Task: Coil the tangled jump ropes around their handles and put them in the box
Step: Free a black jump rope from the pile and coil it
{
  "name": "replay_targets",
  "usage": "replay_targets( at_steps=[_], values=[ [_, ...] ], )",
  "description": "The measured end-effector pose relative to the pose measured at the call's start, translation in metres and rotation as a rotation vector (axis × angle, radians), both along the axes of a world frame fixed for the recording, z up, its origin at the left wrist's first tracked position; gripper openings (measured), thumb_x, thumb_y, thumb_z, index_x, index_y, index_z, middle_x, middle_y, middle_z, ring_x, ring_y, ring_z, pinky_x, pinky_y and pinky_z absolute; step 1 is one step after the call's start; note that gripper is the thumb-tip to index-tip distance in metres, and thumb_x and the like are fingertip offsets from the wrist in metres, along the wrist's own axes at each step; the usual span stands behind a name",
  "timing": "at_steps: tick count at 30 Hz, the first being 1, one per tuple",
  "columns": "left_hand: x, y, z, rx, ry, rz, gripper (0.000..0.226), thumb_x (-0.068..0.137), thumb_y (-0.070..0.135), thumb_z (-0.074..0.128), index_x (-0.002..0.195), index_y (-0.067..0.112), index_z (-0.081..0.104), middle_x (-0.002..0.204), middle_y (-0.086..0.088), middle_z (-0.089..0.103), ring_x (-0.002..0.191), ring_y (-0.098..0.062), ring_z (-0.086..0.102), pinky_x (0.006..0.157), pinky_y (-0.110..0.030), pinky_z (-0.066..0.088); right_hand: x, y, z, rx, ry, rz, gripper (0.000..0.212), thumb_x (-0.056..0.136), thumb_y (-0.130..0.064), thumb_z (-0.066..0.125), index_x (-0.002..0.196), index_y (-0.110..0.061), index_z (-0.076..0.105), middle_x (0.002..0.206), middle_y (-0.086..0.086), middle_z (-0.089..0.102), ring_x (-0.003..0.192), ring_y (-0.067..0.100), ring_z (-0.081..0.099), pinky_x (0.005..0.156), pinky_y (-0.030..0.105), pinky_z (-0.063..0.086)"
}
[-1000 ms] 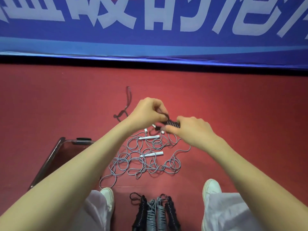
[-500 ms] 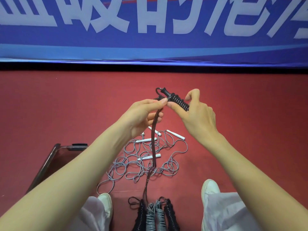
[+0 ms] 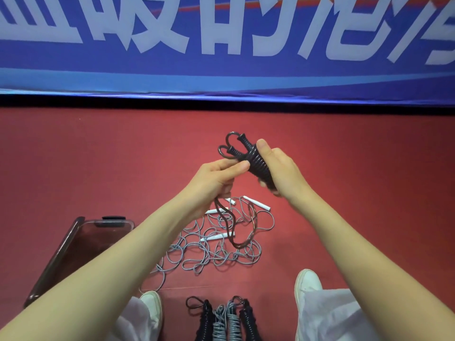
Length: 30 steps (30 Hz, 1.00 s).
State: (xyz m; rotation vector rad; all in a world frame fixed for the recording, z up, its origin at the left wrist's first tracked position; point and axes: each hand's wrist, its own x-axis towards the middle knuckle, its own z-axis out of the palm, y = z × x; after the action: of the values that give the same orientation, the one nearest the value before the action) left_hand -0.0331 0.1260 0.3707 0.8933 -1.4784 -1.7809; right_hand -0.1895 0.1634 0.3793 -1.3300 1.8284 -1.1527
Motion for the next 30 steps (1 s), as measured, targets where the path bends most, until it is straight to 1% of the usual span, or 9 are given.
replay_targets(
  at_steps=[6,9,12,16,18,21,25,28,30],
  values=[
    [0.005,-0.001,-0.002,-0.173,-0.120,-0.023,0.020,0.090,0.030,0.063,0.107,0.023,0.073,0.054,0.006,0.025,0.049,-0.010,0.021,0.050,-0.024,0.019,-0.001,0.005,-0.002,0.046,-0.040,0.104,0.080,0.069,-0.085,0.041,0.089,-0.008,0.053,0.055,0.004,0.054,0.035,0.011,0.039,0.035,0.017,0.028],
    [0.011,-0.002,0.005,-0.295,-0.237,-0.066,0.017,0.093,0.037,0.058,0.093,0.031,0.074,0.057,0.002,0.020,0.054,-0.014,0.019,0.053,-0.031,0.015,-0.004,0.005,-0.002,0.135,-0.101,0.143,0.089,0.069,-0.081,0.045,0.097,0.003,0.055,0.053,0.006,0.051,0.035,0.016,0.034,0.035,0.017,0.025],
    [0.014,-0.002,0.003,-0.355,-0.263,-0.127,0.030,0.095,0.031,0.056,0.072,0.038,0.074,0.057,0.001,0.021,0.055,-0.015,0.019,0.054,-0.032,0.015,-0.006,0.007,-0.003,0.194,-0.080,0.172,0.091,0.069,-0.084,0.049,0.095,0.003,0.058,0.052,0.007,0.050,0.035,0.017,0.033,0.037,0.017,0.026],
    [0.011,-0.004,-0.003,-0.265,-0.106,-0.162,0.021,0.090,0.029,0.059,0.105,0.024,0.074,0.058,0.004,0.025,0.055,-0.013,0.020,0.055,-0.029,0.017,-0.004,0.011,0.000,0.101,-0.221,0.166,0.068,0.070,-0.075,0.049,0.079,-0.009,0.062,0.051,0.009,0.048,0.035,0.016,0.030,0.037,0.018,0.022],
    [0.013,-0.009,0.000,-0.193,-0.054,-0.224,0.030,0.087,0.035,0.055,0.106,0.020,0.072,0.056,0.005,0.029,0.053,-0.011,0.020,0.053,-0.024,0.019,-0.008,0.012,0.007,0.061,-0.334,0.179,0.060,0.068,-0.074,0.048,0.069,-0.016,0.064,0.048,0.008,0.047,0.033,0.015,0.030,0.037,0.017,0.021],
    [0.026,-0.023,0.004,-0.161,-0.078,-0.321,0.032,0.092,0.038,0.053,0.093,0.015,0.076,0.057,0.004,0.038,0.053,-0.010,0.030,0.058,-0.022,0.028,-0.019,0.016,0.014,0.075,-0.379,0.272,0.060,0.072,-0.075,0.047,0.066,-0.018,0.065,0.047,0.007,0.045,0.030,0.016,0.030,0.036,0.017,0.021],
    [0.034,-0.037,0.003,-0.423,-0.329,-0.358,0.018,0.088,0.030,0.063,0.091,0.018,0.076,0.074,0.000,0.057,0.071,-0.009,0.047,0.070,-0.023,0.037,-0.022,0.021,0.012,0.243,-0.193,0.491,0.068,0.073,-0.075,0.048,0.075,-0.008,0.063,0.048,0.007,0.044,0.033,0.015,0.030,0.035,0.016,0.024],
    [0.030,-0.034,0.003,-0.449,-0.444,-0.434,0.005,0.084,0.003,0.069,0.082,0.007,0.071,0.069,0.005,0.065,0.065,-0.002,0.055,0.068,-0.017,0.043,-0.007,0.026,0.009,0.461,0.210,0.630,0.068,0.073,-0.079,0.051,0.076,-0.012,0.059,0.049,0.002,0.046,0.042,0.019,0.035,0.044,0.023,0.029],
    [0.023,-0.029,0.002,-0.482,-0.546,-0.485,0.003,0.079,0.005,0.075,0.081,0.006,0.072,0.070,0.002,0.070,0.067,-0.003,0.060,0.070,-0.021,0.047,0.005,0.028,0.005,0.564,0.570,0.634,0.068,0.072,-0.084,0.048,0.069,-0.016,0.054,0.056,-0.001,0.050,0.052,0.020,0.043,0.054,0.030,0.033]
  ],
)
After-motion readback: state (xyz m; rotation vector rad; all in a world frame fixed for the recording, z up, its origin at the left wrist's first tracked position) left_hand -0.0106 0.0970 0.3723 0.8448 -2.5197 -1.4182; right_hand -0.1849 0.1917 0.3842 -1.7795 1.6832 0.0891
